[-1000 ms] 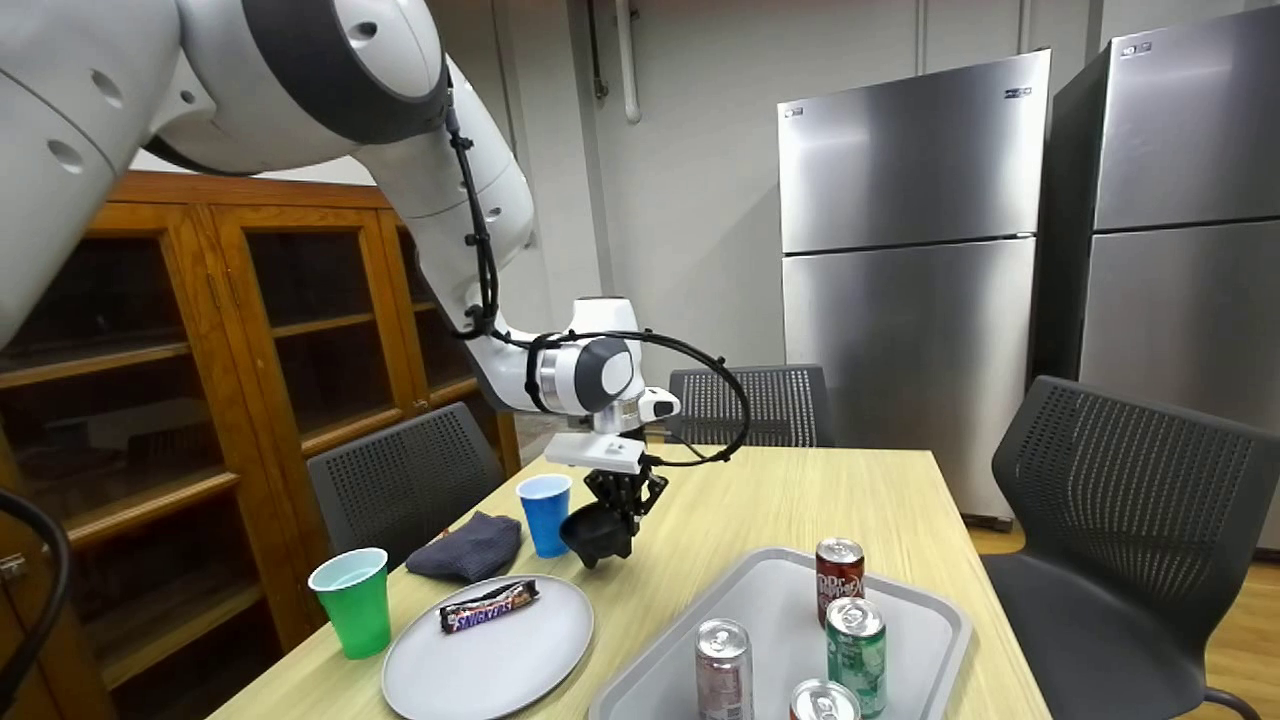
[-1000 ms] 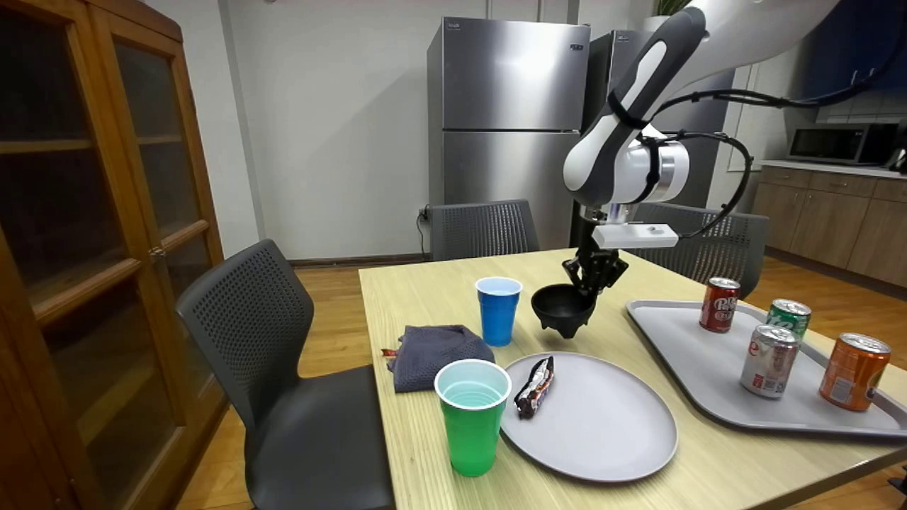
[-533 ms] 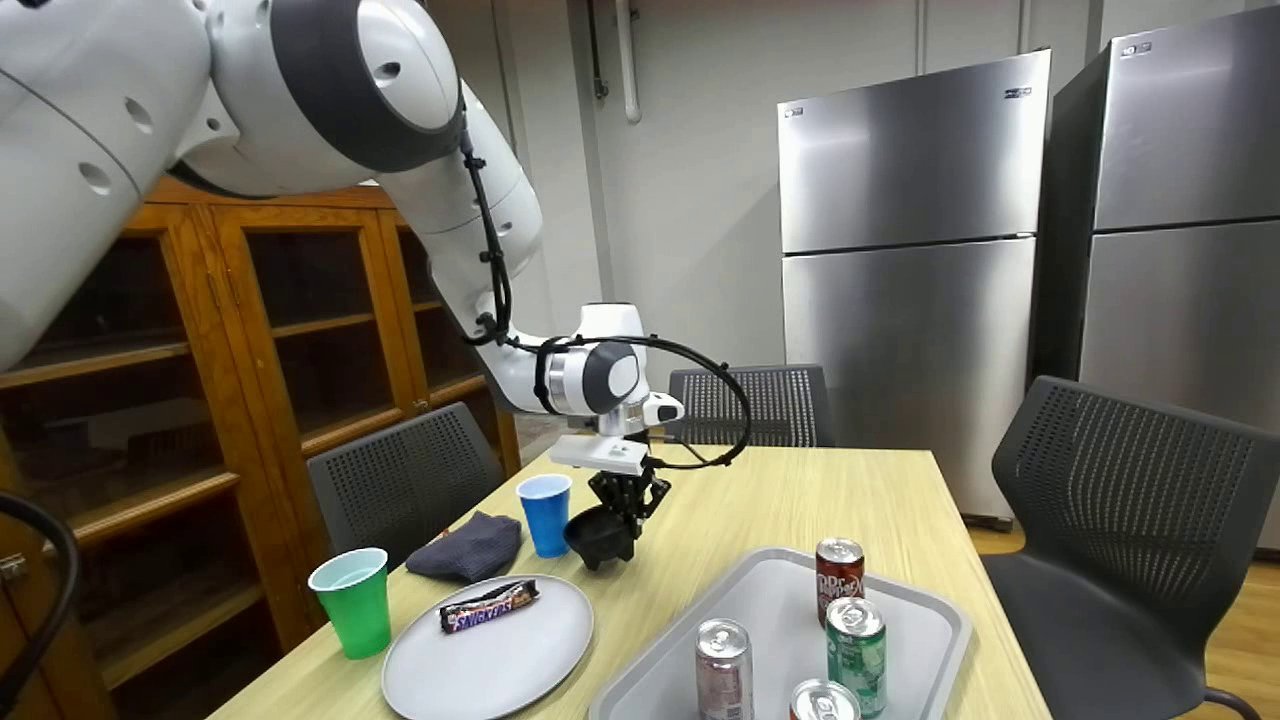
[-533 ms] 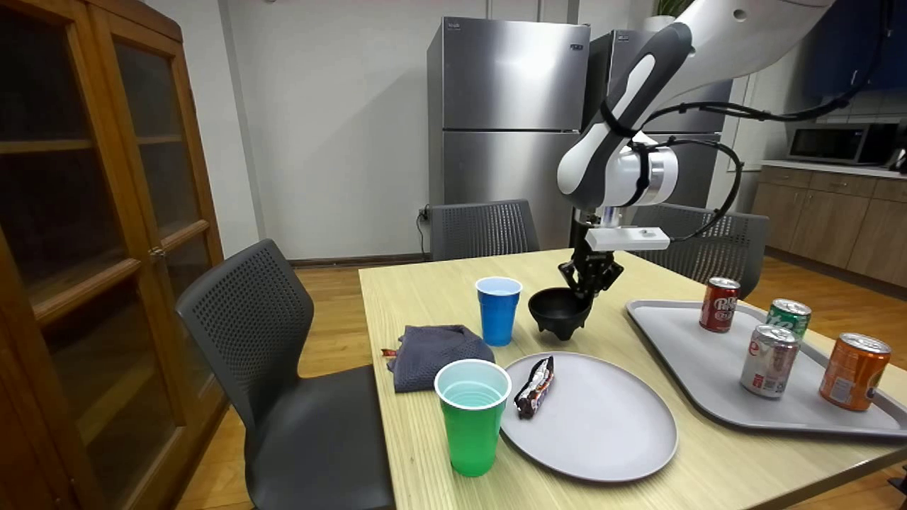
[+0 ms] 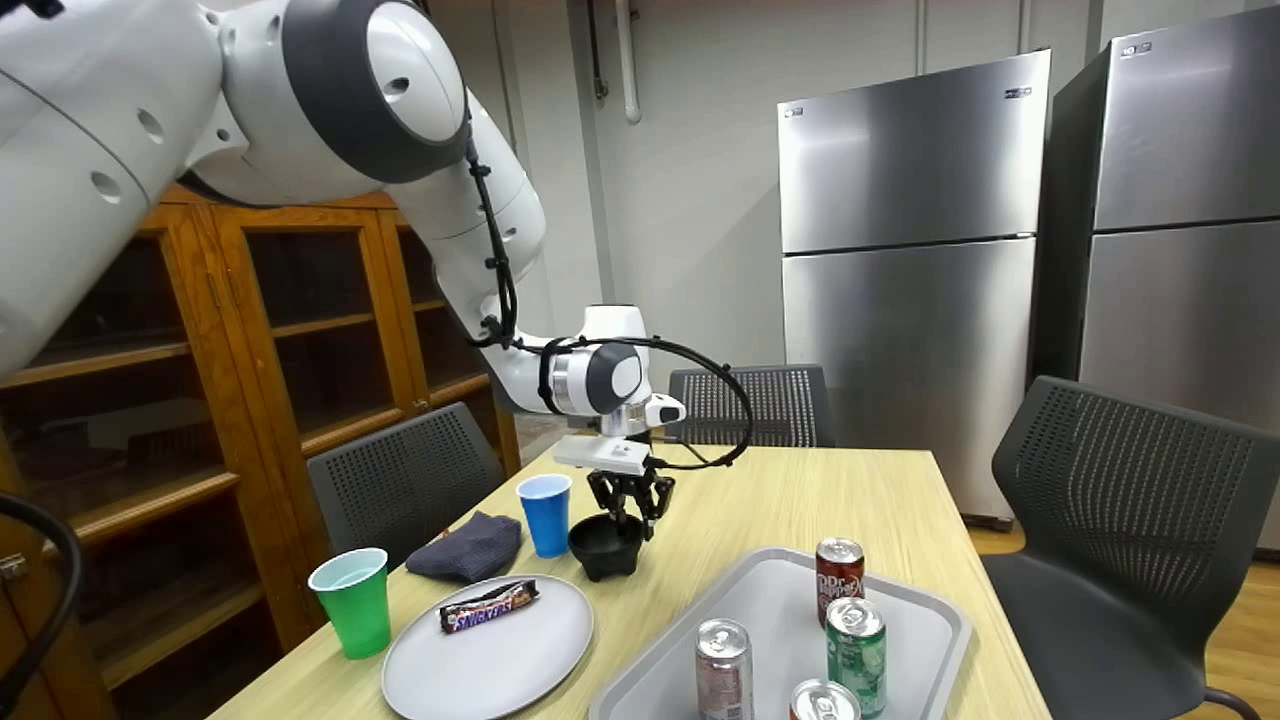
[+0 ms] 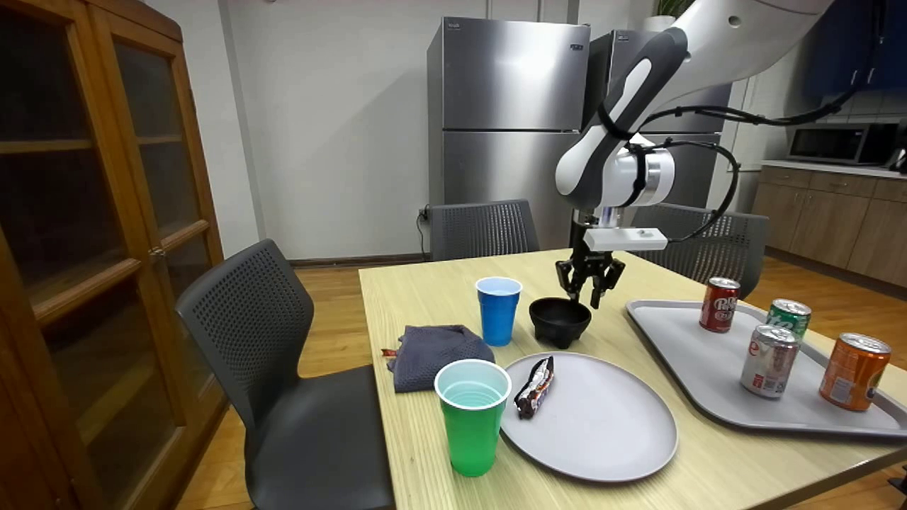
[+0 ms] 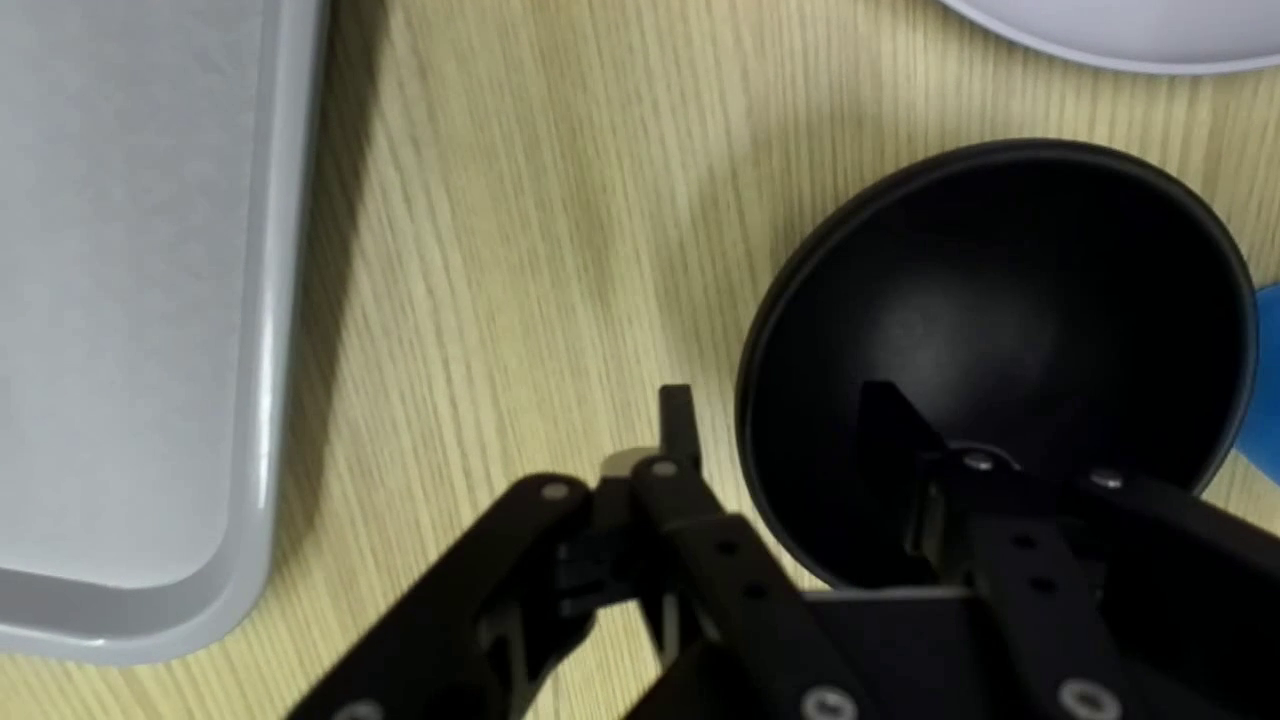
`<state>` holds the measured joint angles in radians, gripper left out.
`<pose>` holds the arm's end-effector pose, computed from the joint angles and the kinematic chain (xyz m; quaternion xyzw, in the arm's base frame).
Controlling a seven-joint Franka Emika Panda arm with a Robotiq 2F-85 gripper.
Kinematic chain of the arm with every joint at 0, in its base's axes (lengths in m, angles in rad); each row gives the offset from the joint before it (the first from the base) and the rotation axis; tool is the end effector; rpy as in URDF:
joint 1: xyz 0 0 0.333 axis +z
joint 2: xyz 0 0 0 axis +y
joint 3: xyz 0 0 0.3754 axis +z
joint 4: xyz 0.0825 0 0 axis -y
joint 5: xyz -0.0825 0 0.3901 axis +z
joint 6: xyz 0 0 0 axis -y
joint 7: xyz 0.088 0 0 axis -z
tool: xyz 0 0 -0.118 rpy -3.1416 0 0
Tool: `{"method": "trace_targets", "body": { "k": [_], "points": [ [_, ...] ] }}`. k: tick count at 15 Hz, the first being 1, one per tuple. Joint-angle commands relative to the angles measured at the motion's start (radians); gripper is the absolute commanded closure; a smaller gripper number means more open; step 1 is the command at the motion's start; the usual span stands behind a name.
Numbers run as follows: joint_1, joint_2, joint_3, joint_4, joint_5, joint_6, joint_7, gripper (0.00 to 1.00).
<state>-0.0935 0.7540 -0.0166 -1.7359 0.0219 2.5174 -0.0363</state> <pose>0.7064 -0.0767 0.1746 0.9990 -0.0434 0.0139 0.0001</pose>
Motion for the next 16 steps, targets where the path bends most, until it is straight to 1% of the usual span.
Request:
{"method": "trace_targets", "body": {
  "k": [1,2,3,4,9,16],
  "points": [
    [-0.005,-0.018,0.0,0.01,0.016,-0.029,0.007,0.2],
    [-0.008,-0.027,0.001,0.002,0.018,-0.026,0.004,0.14],
    [-0.01,-0.034,0.0,-0.004,0.018,-0.026,0.002,0.05],
    [-0.012,-0.046,0.0,-0.016,0.02,-0.022,0.0,0.01],
    [-0.019,-0.109,0.001,-0.072,0.027,-0.015,-0.004,0.0],
    [-0.004,-0.237,-0.009,-0.225,0.04,0.002,0.024,0.0]
  ]
}}
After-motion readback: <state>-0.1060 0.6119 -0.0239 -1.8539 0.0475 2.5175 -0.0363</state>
